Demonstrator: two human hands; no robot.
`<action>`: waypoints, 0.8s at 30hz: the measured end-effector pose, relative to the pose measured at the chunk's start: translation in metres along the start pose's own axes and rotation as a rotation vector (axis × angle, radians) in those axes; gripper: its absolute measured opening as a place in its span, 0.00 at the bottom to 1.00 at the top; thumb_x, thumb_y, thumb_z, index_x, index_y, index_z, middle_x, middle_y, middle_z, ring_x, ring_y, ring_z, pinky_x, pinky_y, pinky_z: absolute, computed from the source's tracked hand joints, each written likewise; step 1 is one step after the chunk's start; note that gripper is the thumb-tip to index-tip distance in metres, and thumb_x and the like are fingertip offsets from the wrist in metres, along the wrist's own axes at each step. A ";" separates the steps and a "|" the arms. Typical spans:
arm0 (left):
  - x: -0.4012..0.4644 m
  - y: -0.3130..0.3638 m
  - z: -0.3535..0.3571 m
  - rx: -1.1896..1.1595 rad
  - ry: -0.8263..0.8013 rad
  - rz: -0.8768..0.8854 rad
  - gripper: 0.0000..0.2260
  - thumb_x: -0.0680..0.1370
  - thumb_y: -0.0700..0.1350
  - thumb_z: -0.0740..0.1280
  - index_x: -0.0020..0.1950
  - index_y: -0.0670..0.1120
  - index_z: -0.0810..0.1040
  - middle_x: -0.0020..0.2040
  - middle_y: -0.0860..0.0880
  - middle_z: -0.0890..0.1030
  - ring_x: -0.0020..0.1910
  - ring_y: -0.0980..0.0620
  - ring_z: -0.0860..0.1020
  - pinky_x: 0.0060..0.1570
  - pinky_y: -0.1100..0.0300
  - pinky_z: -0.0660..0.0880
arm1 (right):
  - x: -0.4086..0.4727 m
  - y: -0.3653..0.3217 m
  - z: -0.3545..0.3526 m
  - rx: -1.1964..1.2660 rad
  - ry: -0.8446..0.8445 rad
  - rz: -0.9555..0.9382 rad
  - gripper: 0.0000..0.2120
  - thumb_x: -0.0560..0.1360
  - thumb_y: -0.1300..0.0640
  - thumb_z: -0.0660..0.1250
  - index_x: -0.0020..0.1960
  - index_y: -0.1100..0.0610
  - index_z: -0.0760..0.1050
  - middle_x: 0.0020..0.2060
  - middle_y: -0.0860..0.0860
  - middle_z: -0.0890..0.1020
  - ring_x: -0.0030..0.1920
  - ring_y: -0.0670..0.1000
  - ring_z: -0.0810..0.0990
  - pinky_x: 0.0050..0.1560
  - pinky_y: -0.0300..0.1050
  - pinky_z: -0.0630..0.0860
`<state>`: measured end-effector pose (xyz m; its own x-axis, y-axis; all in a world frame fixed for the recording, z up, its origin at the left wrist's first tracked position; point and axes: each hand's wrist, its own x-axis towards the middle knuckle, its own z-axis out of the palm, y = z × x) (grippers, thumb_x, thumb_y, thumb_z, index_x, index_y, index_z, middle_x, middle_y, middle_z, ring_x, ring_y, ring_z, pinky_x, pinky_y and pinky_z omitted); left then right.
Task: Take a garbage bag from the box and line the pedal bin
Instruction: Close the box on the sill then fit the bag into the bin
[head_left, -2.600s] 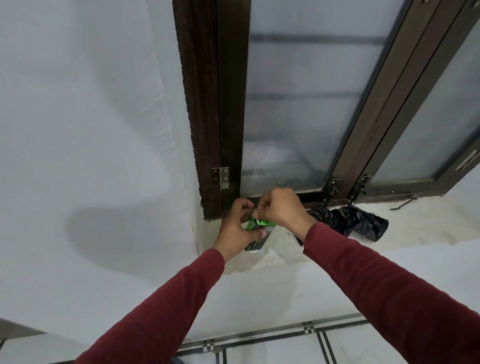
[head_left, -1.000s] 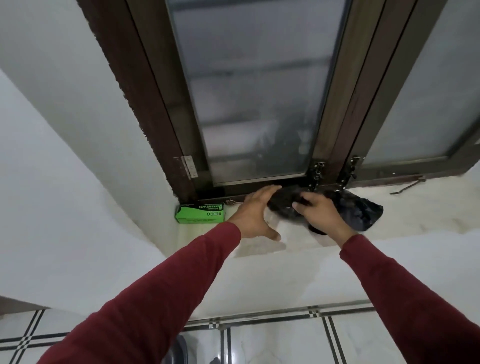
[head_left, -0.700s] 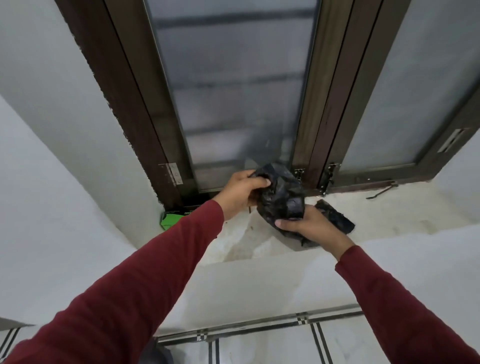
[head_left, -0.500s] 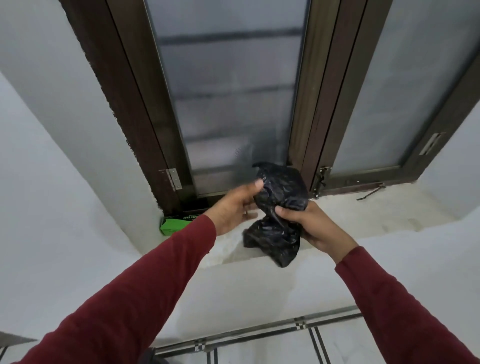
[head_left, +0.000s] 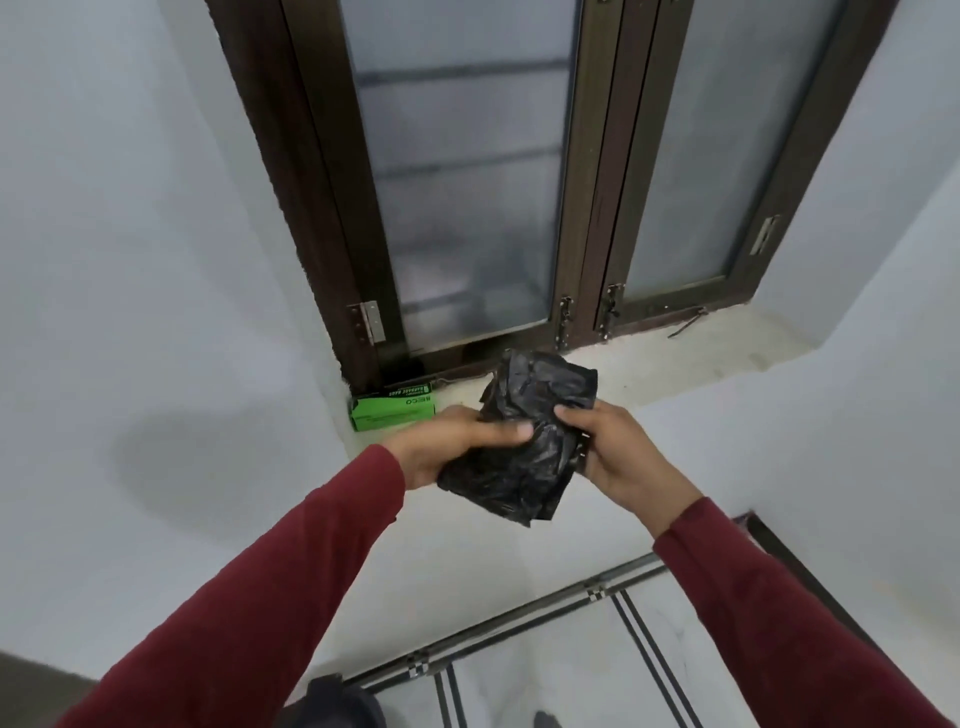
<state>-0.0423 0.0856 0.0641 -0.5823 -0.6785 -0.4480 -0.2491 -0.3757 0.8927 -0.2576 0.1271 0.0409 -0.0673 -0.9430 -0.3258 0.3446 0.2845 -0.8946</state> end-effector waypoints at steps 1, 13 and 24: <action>-0.010 -0.014 -0.001 0.047 -0.013 -0.021 0.24 0.69 0.47 0.82 0.62 0.40 0.83 0.57 0.41 0.87 0.57 0.42 0.85 0.56 0.51 0.83 | -0.009 0.005 0.003 0.035 0.019 0.011 0.15 0.80 0.61 0.68 0.65 0.62 0.79 0.60 0.61 0.85 0.61 0.63 0.83 0.65 0.63 0.78; -0.144 -0.088 0.049 0.268 0.493 0.288 0.39 0.65 0.62 0.80 0.71 0.61 0.67 0.60 0.52 0.73 0.51 0.51 0.81 0.35 0.60 0.81 | -0.150 0.083 0.051 -0.002 0.054 0.143 0.04 0.78 0.66 0.69 0.51 0.66 0.81 0.41 0.60 0.87 0.36 0.55 0.88 0.30 0.40 0.80; -0.260 -0.169 0.103 -0.480 0.669 -0.028 0.10 0.83 0.38 0.59 0.55 0.41 0.81 0.47 0.43 0.85 0.41 0.47 0.85 0.38 0.54 0.81 | -0.255 0.144 0.051 -0.317 0.021 0.165 0.16 0.75 0.51 0.76 0.58 0.52 0.74 0.47 0.57 0.85 0.32 0.49 0.81 0.31 0.42 0.74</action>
<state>0.0716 0.3901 0.0345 0.0409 -0.8406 -0.5401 0.1895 -0.5242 0.8302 -0.1431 0.3997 0.0111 -0.0551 -0.8770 -0.4772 0.0454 0.4753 -0.8787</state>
